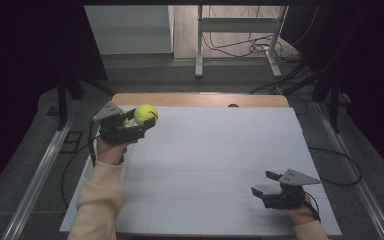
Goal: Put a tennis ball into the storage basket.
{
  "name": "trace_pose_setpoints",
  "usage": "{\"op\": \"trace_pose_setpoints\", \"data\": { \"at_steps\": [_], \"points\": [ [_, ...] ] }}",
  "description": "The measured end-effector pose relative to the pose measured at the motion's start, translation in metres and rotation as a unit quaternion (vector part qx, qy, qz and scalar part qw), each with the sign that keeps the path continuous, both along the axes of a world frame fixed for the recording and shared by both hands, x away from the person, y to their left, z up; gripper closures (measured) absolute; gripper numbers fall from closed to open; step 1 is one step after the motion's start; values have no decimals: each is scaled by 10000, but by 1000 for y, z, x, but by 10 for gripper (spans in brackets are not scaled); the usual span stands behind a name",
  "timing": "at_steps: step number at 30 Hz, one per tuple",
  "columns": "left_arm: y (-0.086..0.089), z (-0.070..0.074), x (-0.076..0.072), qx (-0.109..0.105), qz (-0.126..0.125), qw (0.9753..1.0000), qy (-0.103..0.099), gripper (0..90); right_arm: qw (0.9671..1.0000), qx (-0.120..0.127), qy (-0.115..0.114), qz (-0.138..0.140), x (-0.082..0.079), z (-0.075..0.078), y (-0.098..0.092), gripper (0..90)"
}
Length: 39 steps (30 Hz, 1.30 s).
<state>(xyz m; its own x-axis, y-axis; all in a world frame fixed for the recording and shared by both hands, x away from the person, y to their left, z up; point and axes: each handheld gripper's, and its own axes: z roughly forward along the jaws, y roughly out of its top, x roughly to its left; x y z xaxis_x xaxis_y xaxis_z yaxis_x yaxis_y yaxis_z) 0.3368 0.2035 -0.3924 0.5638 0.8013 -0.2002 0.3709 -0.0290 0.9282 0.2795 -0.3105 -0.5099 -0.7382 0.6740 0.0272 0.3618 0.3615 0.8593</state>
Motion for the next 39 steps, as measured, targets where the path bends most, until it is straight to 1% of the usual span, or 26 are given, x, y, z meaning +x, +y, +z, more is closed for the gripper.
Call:
{"op": "trace_pose_setpoints", "data": {
  "at_steps": [11,21,25,33,39],
  "points": [
    [11,3,-3,23,204,9998,-54,263,10000,11,-5,-7,0,1,0,167],
    [21,6,-7,-57,339,9993,-133,263,10000,17,-6,-1,-1,1,0,167],
    [26,7,-9,-34,432,9989,-174,264,10000,12,-7,-1,-1,1,0,167],
    [31,7,-9,40,575,9982,-169,264,10000,15,-9,0,-1,1,0,167],
    [40,5,-9,-15,695,9975,-136,263,10000,10,-7,0,0,1,0,167]
  ]
}}
